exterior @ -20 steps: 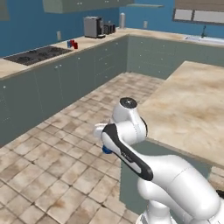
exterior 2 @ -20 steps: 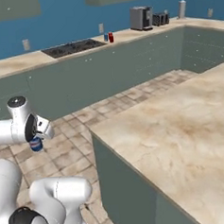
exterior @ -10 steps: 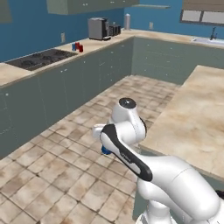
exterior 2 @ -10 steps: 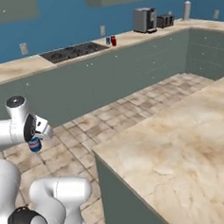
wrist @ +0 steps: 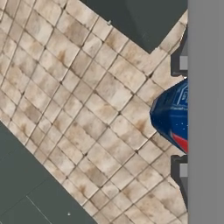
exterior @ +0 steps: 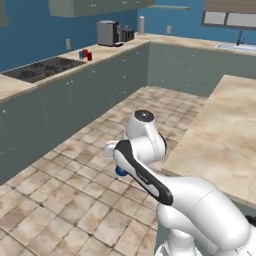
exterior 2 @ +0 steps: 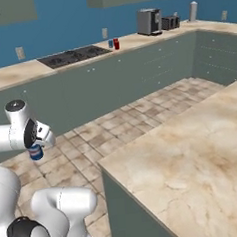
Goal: Four empty soda cans are scattered around the kitchen. Gather all the cans and cluster them next to the stove for recycling.
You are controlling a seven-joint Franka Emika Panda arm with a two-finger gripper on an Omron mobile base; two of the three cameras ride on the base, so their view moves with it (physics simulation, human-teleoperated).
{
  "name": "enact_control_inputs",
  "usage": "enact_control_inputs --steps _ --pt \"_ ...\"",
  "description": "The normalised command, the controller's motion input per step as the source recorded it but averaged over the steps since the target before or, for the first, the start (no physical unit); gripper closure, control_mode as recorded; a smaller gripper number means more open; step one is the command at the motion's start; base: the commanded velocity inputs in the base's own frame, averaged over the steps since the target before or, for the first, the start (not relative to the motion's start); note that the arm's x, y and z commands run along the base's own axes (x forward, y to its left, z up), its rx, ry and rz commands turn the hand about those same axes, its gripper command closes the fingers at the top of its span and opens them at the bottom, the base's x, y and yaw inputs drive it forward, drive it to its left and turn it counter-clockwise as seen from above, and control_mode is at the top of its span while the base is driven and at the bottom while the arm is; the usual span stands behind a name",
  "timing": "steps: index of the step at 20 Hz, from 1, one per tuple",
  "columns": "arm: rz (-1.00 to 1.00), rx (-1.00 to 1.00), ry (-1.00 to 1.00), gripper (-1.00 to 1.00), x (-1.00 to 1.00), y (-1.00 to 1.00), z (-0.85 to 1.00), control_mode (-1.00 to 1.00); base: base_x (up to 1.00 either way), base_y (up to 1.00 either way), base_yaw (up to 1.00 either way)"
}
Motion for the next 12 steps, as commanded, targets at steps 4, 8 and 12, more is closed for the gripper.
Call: enact_control_inputs --steps 4,8,12 --pt "0.00 0.00 0.00 1.00 0.00 0.00 0.00 1.00 0.38 0.59 0.00" --pt "0.00 0.00 0.00 1.00 0.00 0.00 0.00 1.00 0.02 0.70 0.03" --pt "0.00 0.00 0.00 1.00 0.00 0.00 0.00 1.00 0.36 0.51 -0.03"
